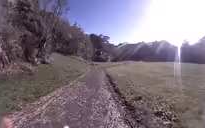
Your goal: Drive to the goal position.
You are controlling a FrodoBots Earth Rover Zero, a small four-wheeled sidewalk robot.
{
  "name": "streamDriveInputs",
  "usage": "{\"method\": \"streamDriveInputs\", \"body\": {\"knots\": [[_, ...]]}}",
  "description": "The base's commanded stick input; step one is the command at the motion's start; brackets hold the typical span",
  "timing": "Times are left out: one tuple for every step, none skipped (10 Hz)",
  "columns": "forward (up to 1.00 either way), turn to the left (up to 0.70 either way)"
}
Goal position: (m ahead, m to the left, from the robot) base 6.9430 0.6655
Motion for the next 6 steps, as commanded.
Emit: {"method": "streamDriveInputs", "body": {"knots": [[1.00,0.00],[1.00,0.00],[1.00,0.00],[1.00,0.00],[1.00,0.00],[1.00,0.00]]}}
